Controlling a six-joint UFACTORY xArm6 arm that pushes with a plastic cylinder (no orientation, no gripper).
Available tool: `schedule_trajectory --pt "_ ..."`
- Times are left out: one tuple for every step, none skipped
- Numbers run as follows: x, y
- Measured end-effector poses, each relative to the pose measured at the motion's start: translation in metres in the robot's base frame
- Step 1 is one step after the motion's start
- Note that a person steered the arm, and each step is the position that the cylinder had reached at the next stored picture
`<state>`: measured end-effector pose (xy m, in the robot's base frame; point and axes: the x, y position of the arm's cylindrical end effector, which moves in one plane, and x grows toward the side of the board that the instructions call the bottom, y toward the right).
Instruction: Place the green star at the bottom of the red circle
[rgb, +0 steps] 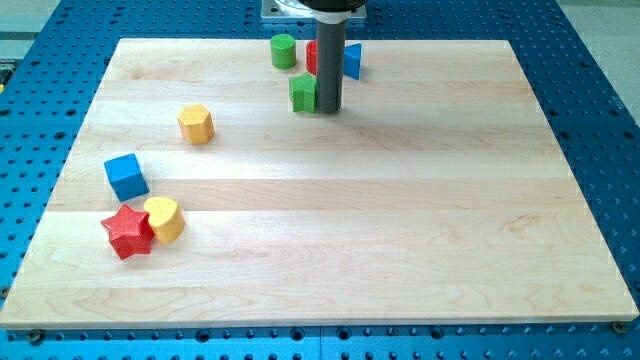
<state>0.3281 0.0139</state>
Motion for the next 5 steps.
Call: schedule_trajectory --pt "0.001 -0.015" --pt "0.022 -0.052" --pt "0.003 -0.072" --pt "0.009 -0.119" --pt "-0.029 -0.138"
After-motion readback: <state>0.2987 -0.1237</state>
